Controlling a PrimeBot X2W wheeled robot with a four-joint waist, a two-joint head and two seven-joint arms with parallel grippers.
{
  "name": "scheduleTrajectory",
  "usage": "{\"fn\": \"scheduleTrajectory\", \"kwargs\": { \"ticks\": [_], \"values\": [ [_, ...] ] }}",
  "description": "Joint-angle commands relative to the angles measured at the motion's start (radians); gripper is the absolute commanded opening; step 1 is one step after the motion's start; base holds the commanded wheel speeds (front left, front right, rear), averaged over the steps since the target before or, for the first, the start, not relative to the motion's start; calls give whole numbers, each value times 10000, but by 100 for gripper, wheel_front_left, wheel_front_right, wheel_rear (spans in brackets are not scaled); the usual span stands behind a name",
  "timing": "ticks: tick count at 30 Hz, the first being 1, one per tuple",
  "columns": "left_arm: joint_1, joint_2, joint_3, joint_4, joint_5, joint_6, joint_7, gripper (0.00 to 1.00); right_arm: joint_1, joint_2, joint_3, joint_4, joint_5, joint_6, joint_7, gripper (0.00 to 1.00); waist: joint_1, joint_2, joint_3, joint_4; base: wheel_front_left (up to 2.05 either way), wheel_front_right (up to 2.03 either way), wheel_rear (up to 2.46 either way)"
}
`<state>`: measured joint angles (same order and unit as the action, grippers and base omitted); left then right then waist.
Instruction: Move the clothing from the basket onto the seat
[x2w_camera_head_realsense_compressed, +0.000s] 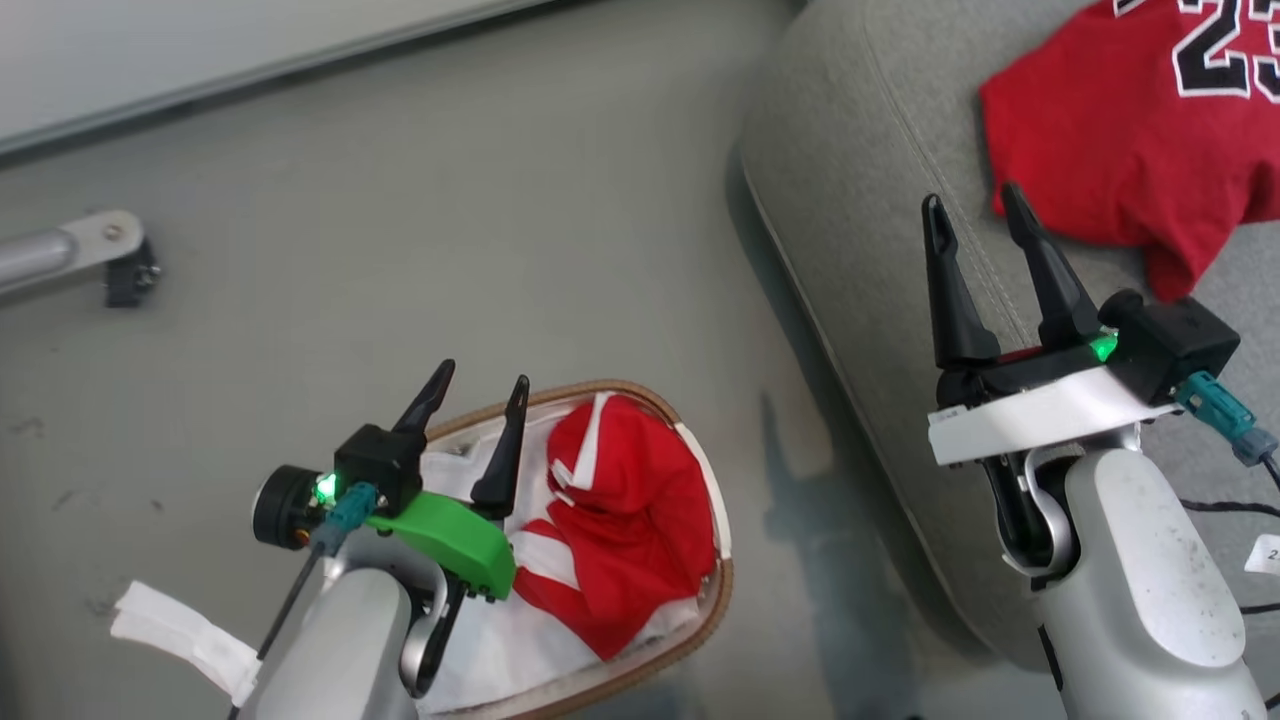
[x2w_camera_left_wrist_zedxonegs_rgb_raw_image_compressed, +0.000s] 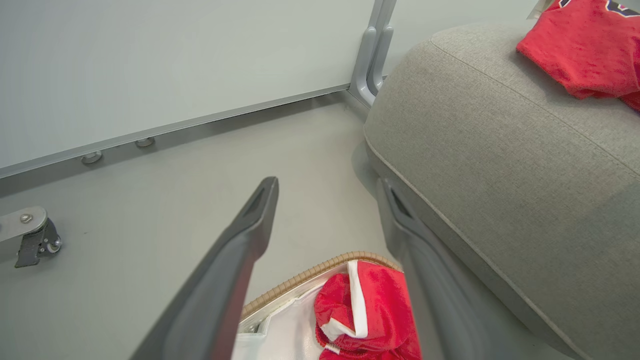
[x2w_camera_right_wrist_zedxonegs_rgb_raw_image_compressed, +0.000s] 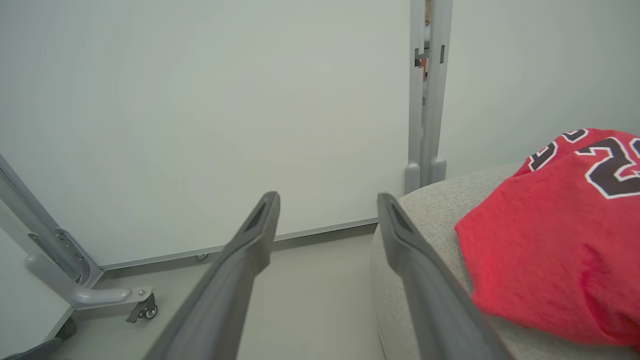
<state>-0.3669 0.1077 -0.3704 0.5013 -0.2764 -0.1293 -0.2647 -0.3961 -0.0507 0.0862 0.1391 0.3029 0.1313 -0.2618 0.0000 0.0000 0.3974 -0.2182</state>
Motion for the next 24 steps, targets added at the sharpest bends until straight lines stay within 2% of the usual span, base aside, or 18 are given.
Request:
{"fn": "scheduleTrajectory", "kwargs": {
  "ticks": [1, 11, 24],
  "values": [
    [-369, 227, -97, 260, -236, -23, 8, 100, -205, -9, 83, -135, 117, -10, -48, 100, 0, 0, 1296, -1131, 0, 0, 0],
    [-1746, 869, -1742, 2268, -1611, -24, 8, 100, -614, -7, 364, -642, 636, -10, -48, 100, 0, 0, 2611, -1886, 0, 0, 0],
    [-3139, 1456, -4336, 3871, -3630, -24, 149, 100, -722, -10, 430, -942, 893, -10, -48, 100, 0, 0, 3712, -2188, 0, 0, 0]
  ]
}}
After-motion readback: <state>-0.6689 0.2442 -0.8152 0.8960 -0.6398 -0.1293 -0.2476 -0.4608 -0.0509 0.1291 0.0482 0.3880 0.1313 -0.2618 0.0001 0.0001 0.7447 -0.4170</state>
